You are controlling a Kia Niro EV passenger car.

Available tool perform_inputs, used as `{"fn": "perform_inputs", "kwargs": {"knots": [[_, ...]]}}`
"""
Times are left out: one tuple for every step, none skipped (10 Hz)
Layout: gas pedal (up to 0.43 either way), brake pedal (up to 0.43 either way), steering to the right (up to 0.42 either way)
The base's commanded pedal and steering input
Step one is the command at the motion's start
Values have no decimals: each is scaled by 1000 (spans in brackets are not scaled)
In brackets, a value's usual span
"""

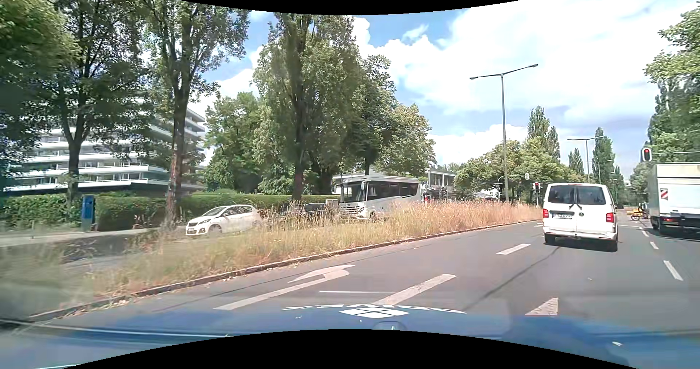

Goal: Follow the waypoints while adhering to traffic rules and regulations

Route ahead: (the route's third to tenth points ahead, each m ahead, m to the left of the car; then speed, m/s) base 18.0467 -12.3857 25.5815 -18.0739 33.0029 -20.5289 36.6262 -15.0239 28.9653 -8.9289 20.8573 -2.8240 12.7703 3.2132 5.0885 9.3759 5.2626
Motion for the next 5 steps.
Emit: {"fn": "perform_inputs", "kwargs": {"knots": [[209, 0, 160], [189, 0, 175], [177, 0, 188], [177, 0, 196], [157, 0, 203]]}}
